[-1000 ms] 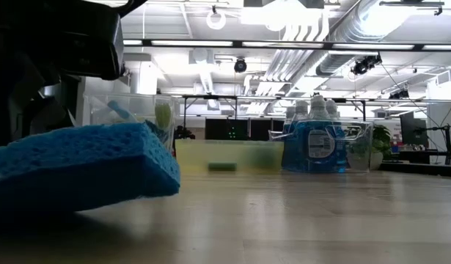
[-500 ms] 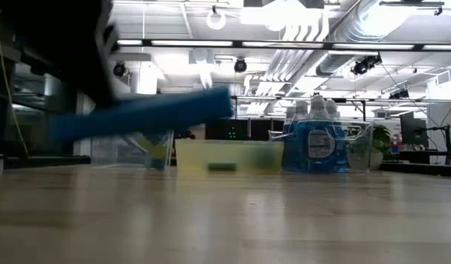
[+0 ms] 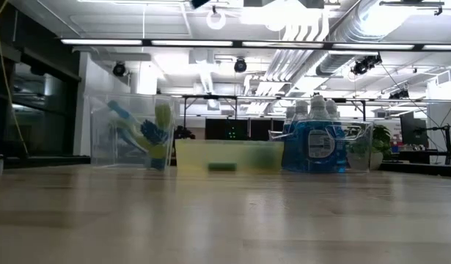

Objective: Pick & Place Kitchen Sink Supplies
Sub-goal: Put the blue sponge into the yellow bin

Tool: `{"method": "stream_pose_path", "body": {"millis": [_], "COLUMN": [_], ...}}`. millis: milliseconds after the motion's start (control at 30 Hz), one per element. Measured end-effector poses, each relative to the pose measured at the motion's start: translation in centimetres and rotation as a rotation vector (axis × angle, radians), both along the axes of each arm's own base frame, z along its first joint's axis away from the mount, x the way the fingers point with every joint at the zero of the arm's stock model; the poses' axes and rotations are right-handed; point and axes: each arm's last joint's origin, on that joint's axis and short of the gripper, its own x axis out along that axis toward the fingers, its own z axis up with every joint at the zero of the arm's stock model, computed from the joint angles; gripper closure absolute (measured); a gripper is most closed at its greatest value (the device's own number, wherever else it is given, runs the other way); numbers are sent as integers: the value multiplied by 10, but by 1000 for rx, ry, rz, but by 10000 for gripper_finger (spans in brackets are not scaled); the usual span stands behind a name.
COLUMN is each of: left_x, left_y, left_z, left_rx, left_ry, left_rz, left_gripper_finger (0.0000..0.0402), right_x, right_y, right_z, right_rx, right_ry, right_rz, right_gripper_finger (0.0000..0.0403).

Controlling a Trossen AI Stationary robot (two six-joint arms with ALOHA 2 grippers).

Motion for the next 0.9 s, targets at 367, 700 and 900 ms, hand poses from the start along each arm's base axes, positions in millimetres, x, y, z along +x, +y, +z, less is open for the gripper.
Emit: {"method": "stream_pose_path", "body": {"millis": [367, 700, 900], "left_x": [2, 12, 18], "left_y": [8, 25, 36], "left_z": [9, 10, 10], "left_rx": [270, 342, 399], "left_ry": [-62, -19, 12], "left_rz": [59, 76, 88], "left_gripper_finger": [401, 401, 401], "right_x": [10, 9, 15], "right_y": [-33, -50, -62], "right_z": [16, 34, 31], "right_rx": [7, 11, 1], "right_ry": [-42, -80, -62], "right_rz": [-17, 114, 93], "right_gripper_finger": [258, 205, 140]}}
